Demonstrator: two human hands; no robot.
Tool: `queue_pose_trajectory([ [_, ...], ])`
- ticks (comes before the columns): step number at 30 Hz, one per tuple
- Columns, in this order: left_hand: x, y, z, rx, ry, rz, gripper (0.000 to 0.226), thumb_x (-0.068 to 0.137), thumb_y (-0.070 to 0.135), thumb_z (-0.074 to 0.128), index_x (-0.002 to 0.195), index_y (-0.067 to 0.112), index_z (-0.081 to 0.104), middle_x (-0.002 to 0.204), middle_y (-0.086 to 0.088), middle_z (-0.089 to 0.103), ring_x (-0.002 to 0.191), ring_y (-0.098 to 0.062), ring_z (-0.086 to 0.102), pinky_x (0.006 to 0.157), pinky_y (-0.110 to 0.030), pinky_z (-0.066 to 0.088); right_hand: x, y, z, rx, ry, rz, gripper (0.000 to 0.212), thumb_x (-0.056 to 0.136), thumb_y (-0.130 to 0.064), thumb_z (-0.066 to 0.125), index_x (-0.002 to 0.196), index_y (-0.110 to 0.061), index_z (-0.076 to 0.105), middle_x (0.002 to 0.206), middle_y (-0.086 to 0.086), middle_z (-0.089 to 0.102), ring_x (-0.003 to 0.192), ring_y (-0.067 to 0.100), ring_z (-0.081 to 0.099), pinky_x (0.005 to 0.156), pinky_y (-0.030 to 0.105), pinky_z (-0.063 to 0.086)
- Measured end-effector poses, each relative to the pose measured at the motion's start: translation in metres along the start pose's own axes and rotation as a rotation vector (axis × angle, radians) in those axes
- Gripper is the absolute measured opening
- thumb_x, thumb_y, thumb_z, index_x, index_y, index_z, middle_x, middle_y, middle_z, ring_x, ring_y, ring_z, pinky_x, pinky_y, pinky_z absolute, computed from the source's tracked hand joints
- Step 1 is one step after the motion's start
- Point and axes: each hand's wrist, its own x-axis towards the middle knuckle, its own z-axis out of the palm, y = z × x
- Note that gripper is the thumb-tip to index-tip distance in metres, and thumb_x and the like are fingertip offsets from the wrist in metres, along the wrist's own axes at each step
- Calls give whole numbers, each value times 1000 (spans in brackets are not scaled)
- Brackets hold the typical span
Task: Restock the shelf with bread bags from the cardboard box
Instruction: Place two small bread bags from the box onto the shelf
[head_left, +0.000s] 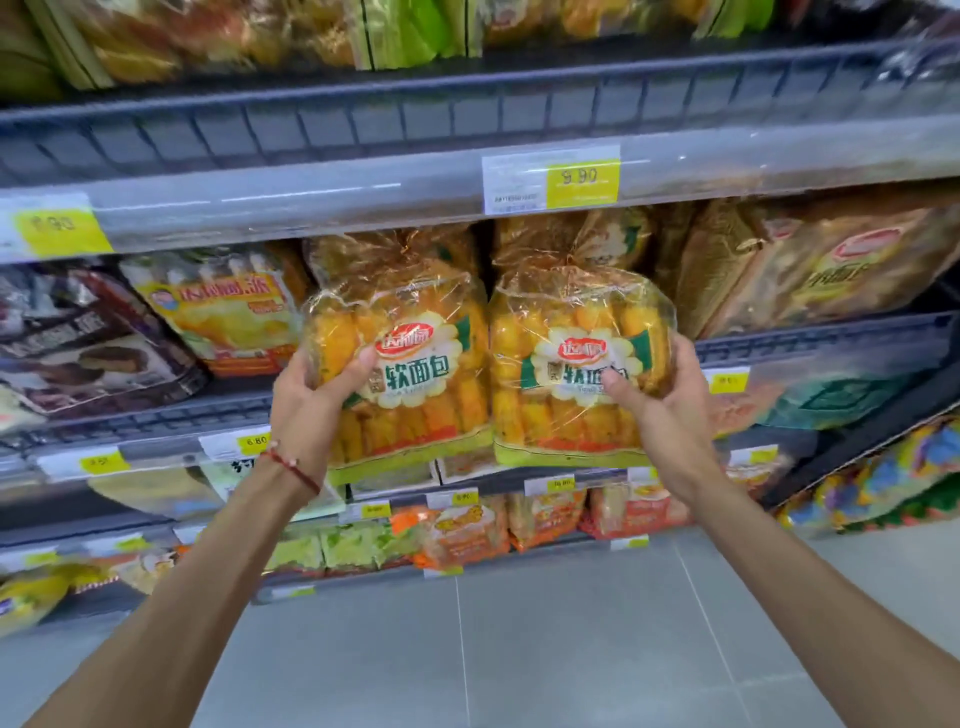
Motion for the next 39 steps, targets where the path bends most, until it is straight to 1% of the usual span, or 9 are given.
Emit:
queue_pose_trajectory([
  [3,15,8,1,-95,28,22,22,80,23,76,96,19,62,88,6,73,83,-21,66,70,-36,55,25,-12,1,29,-23,-90,62,87,-12,80,141,-18,49,125,1,69,112,15,69,96,40,58],
  [7,33,20,2,-188,11,48,59,77,21,78,121,-11,55,92,-16,71,66,-23,71,52,-29,55,50,-26,2,78,-13,-144,52,87,-11,79,133,-13,55,119,1,73,105,13,71,93,35,59],
  [11,50,26,6,-273,5,99,24,82,4,67,107,4,67,77,-2,75,64,-18,72,54,-33,58,71,-26,5,122,13,-163,55,85,-10,80,134,-11,55,117,2,74,104,15,73,93,36,59],
  [15,66,20,9,-311,16,107,46,71,9,70,114,1,55,102,-12,72,76,-30,72,49,-40,56,92,-26,15,159,54,-227,59,86,-6,79,137,-10,50,119,2,72,106,12,72,94,32,58],
  [23,87,2,20,-236,331,245,50,60,29,82,102,7,66,108,-18,67,102,-40,63,89,-62,47,113,3,32,43,94,-295,55,92,-14,75,134,-21,41,114,-14,68,100,-3,68,94,19,52],
  [28,81,5,37,-146,374,276,50,74,26,76,118,7,60,114,-18,61,98,-27,59,96,-49,47,118,2,37,-57,128,-313,63,96,-20,72,146,-13,34,120,-28,58,109,-11,61,102,16,45],
  [31,77,-7,35,-43,332,300,52,80,26,72,123,2,57,114,-17,64,94,-23,61,92,-38,49,113,6,40,-112,85,-309,81,99,-32,66,159,-14,15,152,-8,44,135,4,45,114,13,27],
  [35,73,-19,36,-1,283,275,39,87,22,69,122,25,51,103,23,59,84,21,58,76,-1,44,108,14,36,-158,30,-271,84,102,-25,60,160,-5,2,125,-33,25,110,-24,25,83,-15,16],
  [39,68,-16,35,17,297,229,57,86,29,70,137,17,47,113,18,58,99,1,57,89,-15,40,106,12,29,-235,-2,-240,78,102,-18,62,157,-4,10,120,-24,39,107,-15,37,80,-13,25],
])
